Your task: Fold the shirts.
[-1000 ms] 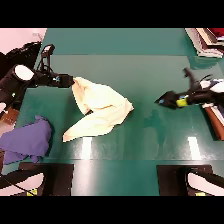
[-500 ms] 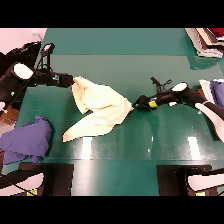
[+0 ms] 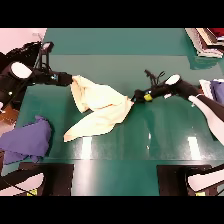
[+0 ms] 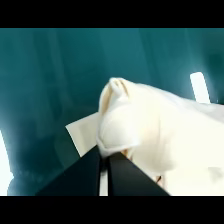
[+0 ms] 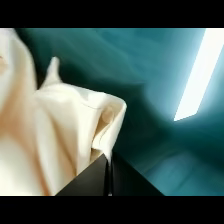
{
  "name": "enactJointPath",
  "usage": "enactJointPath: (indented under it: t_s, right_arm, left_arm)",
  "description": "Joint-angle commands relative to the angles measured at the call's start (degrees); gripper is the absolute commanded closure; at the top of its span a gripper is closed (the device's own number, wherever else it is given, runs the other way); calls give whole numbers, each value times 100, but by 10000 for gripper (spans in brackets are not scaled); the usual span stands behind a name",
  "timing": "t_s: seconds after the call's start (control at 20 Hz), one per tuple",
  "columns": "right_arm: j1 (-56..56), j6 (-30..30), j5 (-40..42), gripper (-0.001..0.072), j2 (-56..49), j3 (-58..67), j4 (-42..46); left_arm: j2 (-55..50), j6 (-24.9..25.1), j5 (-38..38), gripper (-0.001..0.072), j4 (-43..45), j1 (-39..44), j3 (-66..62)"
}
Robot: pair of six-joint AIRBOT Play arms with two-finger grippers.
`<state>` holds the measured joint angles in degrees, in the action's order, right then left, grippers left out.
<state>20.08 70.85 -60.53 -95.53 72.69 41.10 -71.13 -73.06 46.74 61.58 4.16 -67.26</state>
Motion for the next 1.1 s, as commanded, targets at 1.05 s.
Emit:
enactJointPath:
  t_s: [1.05]
  right_arm:
    - [-3827,70,175,698,4767,3818,1143]
  left_arm:
    - [2367,350,-452,685,450,-2,-5292]
